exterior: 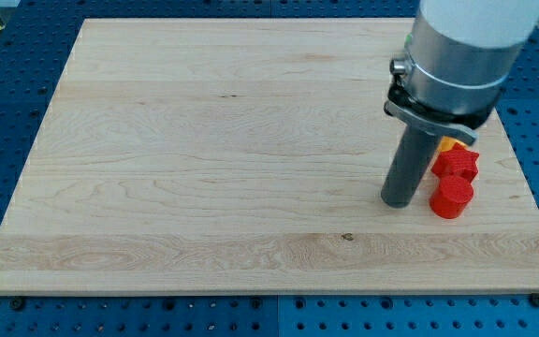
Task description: Slide the red circle right a bit
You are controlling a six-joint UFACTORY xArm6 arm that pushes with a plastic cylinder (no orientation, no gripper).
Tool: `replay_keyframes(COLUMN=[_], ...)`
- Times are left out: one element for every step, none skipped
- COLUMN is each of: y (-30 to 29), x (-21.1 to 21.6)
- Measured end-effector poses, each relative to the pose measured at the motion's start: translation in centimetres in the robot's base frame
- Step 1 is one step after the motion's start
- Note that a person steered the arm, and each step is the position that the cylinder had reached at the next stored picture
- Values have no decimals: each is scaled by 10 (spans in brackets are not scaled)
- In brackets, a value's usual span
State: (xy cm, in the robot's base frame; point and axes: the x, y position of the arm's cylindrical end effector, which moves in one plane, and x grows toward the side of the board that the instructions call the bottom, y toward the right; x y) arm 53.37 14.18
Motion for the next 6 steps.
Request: replay_keyframes(y=[24,51,34,-2,2,27], x=[16,17,17,15,5,4])
